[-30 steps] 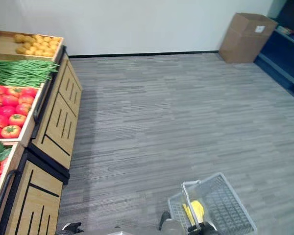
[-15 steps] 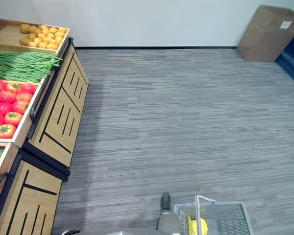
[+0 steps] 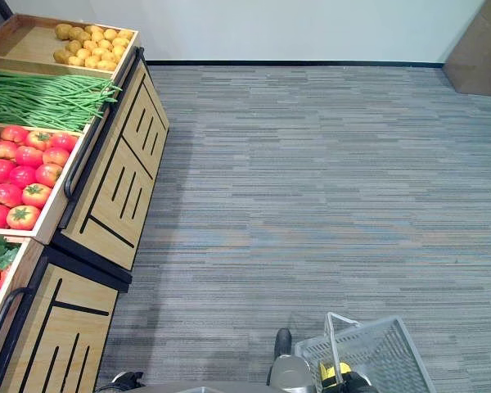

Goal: Get the vegetables into the basket

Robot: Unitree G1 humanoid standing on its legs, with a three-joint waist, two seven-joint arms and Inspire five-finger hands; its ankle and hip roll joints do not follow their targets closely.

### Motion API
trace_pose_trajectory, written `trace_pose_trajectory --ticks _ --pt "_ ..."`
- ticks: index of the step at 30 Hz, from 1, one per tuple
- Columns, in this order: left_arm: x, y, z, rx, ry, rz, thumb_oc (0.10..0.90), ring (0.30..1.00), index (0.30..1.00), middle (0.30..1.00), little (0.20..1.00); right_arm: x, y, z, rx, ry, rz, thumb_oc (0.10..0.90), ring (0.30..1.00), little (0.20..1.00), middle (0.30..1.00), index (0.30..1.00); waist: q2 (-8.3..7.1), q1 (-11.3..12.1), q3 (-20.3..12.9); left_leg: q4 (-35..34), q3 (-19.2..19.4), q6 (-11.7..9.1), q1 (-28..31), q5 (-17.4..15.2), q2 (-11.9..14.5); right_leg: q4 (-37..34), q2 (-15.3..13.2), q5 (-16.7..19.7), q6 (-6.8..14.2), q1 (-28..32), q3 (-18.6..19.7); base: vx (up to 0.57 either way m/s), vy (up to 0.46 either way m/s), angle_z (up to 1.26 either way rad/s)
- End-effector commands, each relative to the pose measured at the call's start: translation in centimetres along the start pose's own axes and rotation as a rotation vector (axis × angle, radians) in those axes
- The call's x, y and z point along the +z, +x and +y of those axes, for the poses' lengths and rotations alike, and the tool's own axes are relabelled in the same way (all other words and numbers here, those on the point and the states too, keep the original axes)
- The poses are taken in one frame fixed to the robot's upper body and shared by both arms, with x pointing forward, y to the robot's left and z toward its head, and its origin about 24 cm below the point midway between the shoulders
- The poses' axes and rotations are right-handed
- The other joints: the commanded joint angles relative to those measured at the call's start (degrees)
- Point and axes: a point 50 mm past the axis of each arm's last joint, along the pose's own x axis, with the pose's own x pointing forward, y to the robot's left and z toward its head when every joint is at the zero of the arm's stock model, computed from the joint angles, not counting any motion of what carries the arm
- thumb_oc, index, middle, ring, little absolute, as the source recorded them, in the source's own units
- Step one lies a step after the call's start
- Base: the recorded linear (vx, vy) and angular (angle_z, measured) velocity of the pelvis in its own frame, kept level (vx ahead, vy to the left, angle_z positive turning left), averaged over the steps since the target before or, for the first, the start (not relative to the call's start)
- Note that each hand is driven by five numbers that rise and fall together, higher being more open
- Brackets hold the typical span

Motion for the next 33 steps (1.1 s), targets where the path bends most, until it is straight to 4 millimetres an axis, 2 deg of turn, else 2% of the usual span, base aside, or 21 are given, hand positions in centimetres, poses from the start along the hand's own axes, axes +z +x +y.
trace_pose_trajectory --ticks 1,3,6,7,9,11,12,13,14,15,16,19,26,33 --pt "1.3 0.0 -0.7 -0.017 -0.043 -0.033 0.9 1.0 1.0 1.0 1.0 -0.4 0.0 0.1 0.005 -0.001 -0.009 0.4 0.3 0.3 0.3 0.3 -2.13 0.11 -1.9 3.46 1.6 1.04 5.05 4.47 -8.1 0.43 1.25 2.27 0.46 -3.57 1.96 0.12 -0.141 0.27" --pt "1.4 0.0 -0.6 -0.014 -0.068 -0.035 0.9 1.0 1.0 1.0 1.0 -0.8 -0.1 -0.1 0.0 0.003 0.003 0.4 0.3 0.3 0.3 0.3 -2.51 0.58 -1.06 7.77 2.92 -0.06 2.44 7.52 -7.57 0.23 1.62 0.49 -0.69 -1.47 1.19 0.11 -0.156 0.27" --pt "1.6 0.0 -0.4 -0.009 -0.087 -0.042 0.9 1.0 1.0 1.0 1.0 -1.0 -0.1 -0.2 -0.005 0.009 0.009 0.4 0.3 0.3 0.3 0.3 -2.94 0.64 -0.36 11.5 4.74 -0.53 0.42 8.8 -6.72 -0.03 1.67 -0.56 -1.37 -0.02 0.09 0.06 -0.13 0.34" --pt "1.9 0.0 -0.2 -0.004 -0.089 -0.05 0.9 1.0 1.0 1.0 1.0 -1.3 -0.1 -0.3 -0.012 0.012 0.016 0.4 0.3 0.3 0.3 0.3 -3.16 0.48 -0.06 11.84 8.12 -0.44 -0.8 9.7 -4.64 -0.01 1.2 -1.22 -1.36 0.62 -1.0 0.07 -0.079 0.5" --pt "2.1 0.0 -0.3 -0.008 -0.092 -0.056 0.9 1.0 1.0 1.0 1.0 -1.6 -0.1 -0.5 -0.019 0.014 0.029 0.4 0.3 0.3 0.3 0.3 -3.19 0.82 0.32 8.53 12.34 0.36 -2.37 8.57 -2.13 0.14 0.4 -2.23 -0.76 1.62 -2.26 0.08 0.0 0.48" --pt "2.1 0.0 -0.3 -0.007 -0.087 -0.056 0.9 1.0 1.0 1.0 1.0 -1.8 -0.2 -0.7 -0.025 0.016 0.038 0.4 0.3 0.3 0.3 0.3 -3.57 1.69 0.35 4.17 14.81 1.04 -5.1 5.86 -1.57 -0.04 -0.91 -2.8 0.32 2.76 -2.85 0.12 0.04 0.6" --pt "2.0 0.0 -0.4 -0.004 -0.084 -0.054 0.9 1.0 1.0 1.0 1.0 -2.0 -0.2 -0.8 -0.029 0.016 0.044 0.4 0.3 0.3 0.3 0.3 -3.68 2.25 0.45 1.4 15.45 0.83 -8.58 7.15 -0.68 -0.36 -1.44 -2.98 0.85 3.63 -2.95 0.21 0.075 0.67" --pt "2.1 0.0 -0.4 0.001 -0.075 -0.057 0.9 1.0 1.0 1.0 1.0 -1.9 -0.2 -0.9 -0.036 0.015 0.037 0.4 0.3 0.3 0.3 0.3 -3.82 2.63 0.8 -0.55 16.25 -0.07 -11.61 10.37 1.82 -0.53 -2.03 -3.53 1.35 4.69 -2.82 0.22 0.086 0.56" --pt "2.1 0.0 -0.4 0.002 -0.072 -0.055 0.9 1.0 1.0 1.0 1.0 -1.9 -0.2 -0.9 -0.035 0.013 0.035 0.4 0.3 0.3 0.3 0.3 -3.63 2.44 0.9 -1.22 18.24 -0.54 -12.04 12.01 3.03 -0.42 -1.98 -3.95 1.33 4.98 -3.04 0.16 0.056 0.48" --pt "2.1 0.0 -0.4 0.002 -0.072 -0.055 0.9 1.0 1.0 1.0 1.0 -1.9 -0.2 -0.9 -0.035 0.013 0.035 0.4 0.3 0.3 0.3 0.3 -3.61 2.5 0.9 -1.34 18.31 -0.6 -11.96 12.11 3.07 -0.39 -1.93 -3.97 1.28 4.95 -2.98 0.06 0.028 0.23" --pt "2.2 0.0 -0.3 0.0 -0.077 -0.059 0.9 1.0 1.0 1.0 1.0 -1.6 -0.2 -1.1 -0.039 0.012 0.024 0.4 0.3 0.3 0.3 0.3 -3.39 2.12 1.12 -1.53 21.32 -0.82 -11.2 12.73 3.79 0.23 -1.71 -4.31 1.01 4.87 -3.23 0.06 0.045 0.04" --pt "1.2 0.0 -0.5 -0.002 -0.084 -0.035 0.9 1.0 1.0 1.0 1.0 -1.2 -0.1 -0.7 -0.033 0.005 0.019 0.4 0.3 0.3 0.3 0.3 -3.22 2.88 0.28 -4.56 19.41 -0.56 -8.1 11.43 2.54 0.04 -0.9 -4.75 1.01 6.3 -2.04 0.08 0.091 -0.03" --pt "0.9 0.0 -0.1 0.005 -0.051 -0.031 0.9 1.0 1.0 1.0 1.0 -1.5 -0.1 0.5 0.001 -0.034 0.036 0.4 0.3 0.3 0.3 0.3 -3.97 3.2 -1.34 -6.36 21.22 1.21 -4.06 8.96 -0.17 0.25 -2.22 -4.25 1.97 7.47 -0.99 0.07 0.107 -0.09" --pt "0.2 0.0 0.4 0.021 -0.061 -0.007 0.9 1.0 1.0 1.0 1.0 -1.1 -0.1 1.2 0.025 -0.05 0.027 0.4 0.3 0.3 0.3 0.3 -5.36 4.4 -1.7 -7.42 20.06 3.03 -2.97 6.42 -2.98 0.66 -3.92 -2.97 3.78 6.96 0.13 0.03 0.117 -0.01"
